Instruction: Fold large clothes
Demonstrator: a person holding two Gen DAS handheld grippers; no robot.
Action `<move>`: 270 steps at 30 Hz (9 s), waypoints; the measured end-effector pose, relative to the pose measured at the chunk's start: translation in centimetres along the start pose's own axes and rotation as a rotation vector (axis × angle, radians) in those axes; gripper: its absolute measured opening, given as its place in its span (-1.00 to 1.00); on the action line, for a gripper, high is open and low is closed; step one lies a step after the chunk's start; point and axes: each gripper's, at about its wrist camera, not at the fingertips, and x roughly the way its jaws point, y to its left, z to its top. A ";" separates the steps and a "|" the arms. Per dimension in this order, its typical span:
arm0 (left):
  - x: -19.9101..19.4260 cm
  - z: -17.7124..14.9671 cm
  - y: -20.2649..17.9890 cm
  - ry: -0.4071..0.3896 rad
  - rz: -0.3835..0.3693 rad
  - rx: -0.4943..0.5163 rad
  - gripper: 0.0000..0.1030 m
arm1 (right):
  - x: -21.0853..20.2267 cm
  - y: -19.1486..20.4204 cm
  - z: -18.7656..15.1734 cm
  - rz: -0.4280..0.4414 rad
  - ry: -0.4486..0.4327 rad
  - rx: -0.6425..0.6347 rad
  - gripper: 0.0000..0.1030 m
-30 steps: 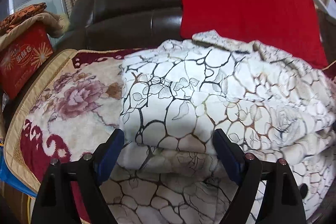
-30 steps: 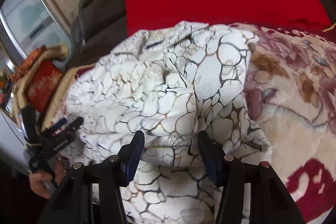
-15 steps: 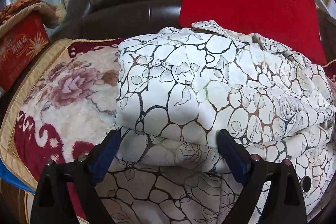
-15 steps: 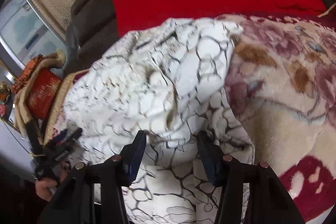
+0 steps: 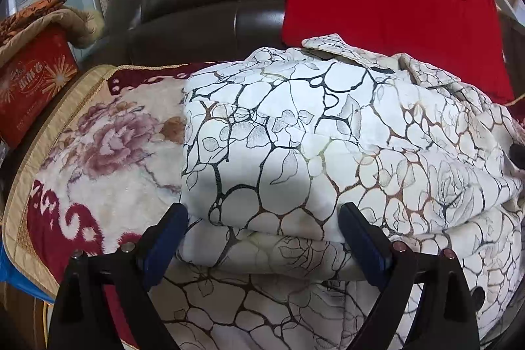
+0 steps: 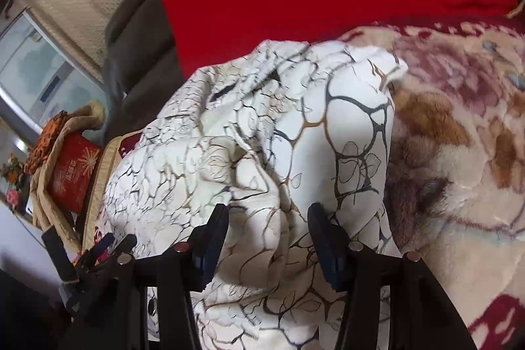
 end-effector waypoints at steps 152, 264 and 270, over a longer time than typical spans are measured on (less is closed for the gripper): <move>-4.4 -0.6 8.8 0.218 -0.786 -0.549 0.53 | -9.0 -7.9 3.9 0.339 -0.038 0.367 0.66; -5.3 3.3 -2.0 -0.482 0.134 -0.212 0.72 | 16.2 5.4 7.7 0.085 0.177 -0.027 -0.44; -2.3 3.9 -3.8 -0.310 0.013 -0.130 0.72 | 10.0 5.1 7.6 0.076 0.035 -0.119 -0.44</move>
